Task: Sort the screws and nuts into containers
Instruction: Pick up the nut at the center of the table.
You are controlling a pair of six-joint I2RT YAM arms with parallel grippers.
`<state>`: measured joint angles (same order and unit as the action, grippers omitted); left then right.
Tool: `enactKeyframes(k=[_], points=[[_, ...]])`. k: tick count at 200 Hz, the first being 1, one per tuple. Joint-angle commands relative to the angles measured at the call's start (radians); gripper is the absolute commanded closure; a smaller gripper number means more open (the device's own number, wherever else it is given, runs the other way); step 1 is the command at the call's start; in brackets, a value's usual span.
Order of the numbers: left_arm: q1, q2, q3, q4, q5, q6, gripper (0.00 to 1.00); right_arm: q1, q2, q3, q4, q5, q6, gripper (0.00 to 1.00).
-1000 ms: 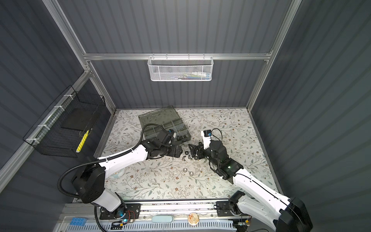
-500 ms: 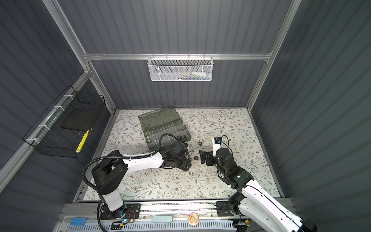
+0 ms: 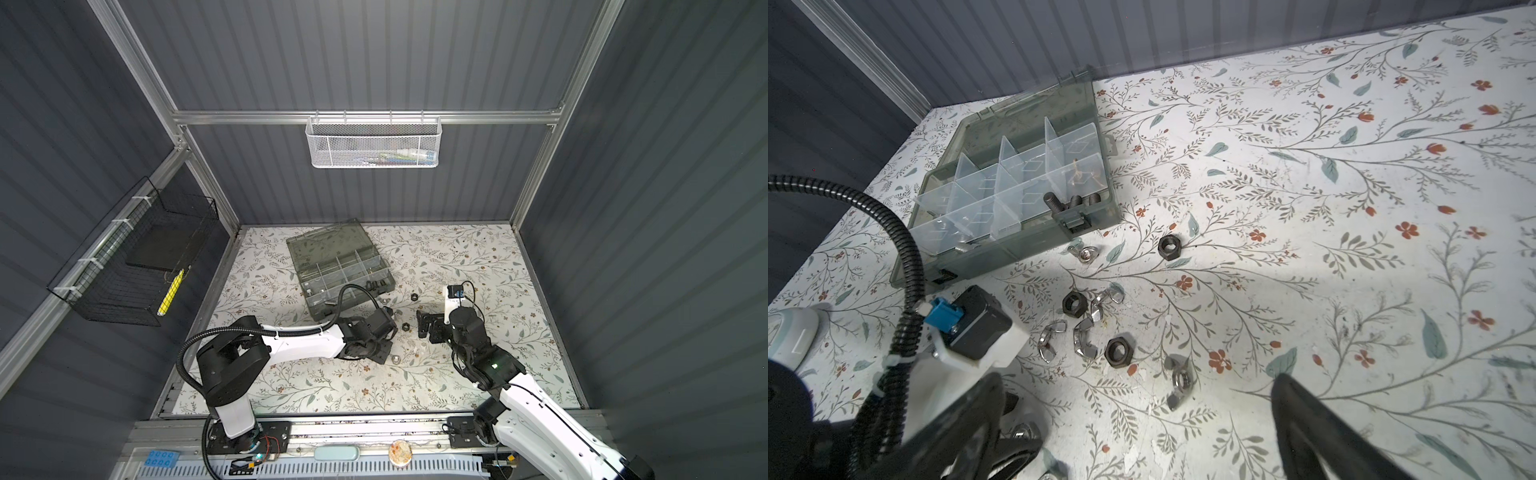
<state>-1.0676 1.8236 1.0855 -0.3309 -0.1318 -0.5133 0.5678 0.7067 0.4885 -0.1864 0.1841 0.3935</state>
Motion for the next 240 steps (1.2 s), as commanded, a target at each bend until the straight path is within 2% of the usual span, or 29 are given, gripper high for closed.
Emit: enactKeyframes(k=[1,72,91,132,180,240], points=[[-0.008,0.033,0.014,-0.074,-0.024,-0.003,0.51,-0.006,-0.004,-0.015,0.019,0.008,0.008,0.01],[-0.027,0.021,0.025,-0.149,-0.046,0.0,0.54,-0.011,-0.006,-0.023,0.034,0.005,0.009,0.01],[-0.028,0.02,0.025,-0.156,-0.055,0.002,0.6,-0.011,0.004,-0.022,0.046,-0.002,0.011,0.01],[-0.028,0.035,0.043,-0.162,-0.071,0.019,0.63,-0.012,0.011,-0.019,0.05,-0.009,0.013,0.01],[-0.026,0.021,0.047,-0.17,-0.09,0.033,0.75,-0.013,0.018,-0.019,0.06,-0.018,0.015,0.01],[0.082,-0.055,0.014,-0.133,0.02,0.045,0.78,-0.014,0.047,0.007,0.086,-0.052,0.015,0.01]])
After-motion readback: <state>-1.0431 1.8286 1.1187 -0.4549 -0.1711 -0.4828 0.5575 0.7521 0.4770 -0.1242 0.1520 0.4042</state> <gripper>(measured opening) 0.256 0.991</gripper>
